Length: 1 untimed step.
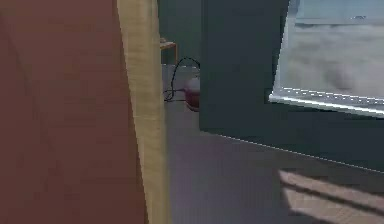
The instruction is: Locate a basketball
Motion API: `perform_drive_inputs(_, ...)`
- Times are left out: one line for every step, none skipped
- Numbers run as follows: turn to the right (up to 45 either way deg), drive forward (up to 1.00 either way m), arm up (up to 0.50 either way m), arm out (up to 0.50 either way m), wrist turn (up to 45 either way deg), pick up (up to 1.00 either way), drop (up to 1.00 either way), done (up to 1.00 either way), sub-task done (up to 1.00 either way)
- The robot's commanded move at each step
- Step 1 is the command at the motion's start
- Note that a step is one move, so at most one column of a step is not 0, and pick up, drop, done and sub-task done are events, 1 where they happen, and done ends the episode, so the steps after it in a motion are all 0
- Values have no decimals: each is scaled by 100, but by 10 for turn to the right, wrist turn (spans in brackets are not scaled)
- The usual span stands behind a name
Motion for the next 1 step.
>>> perform_drive_inputs(450,0,0,0,0,0,0,0,0)
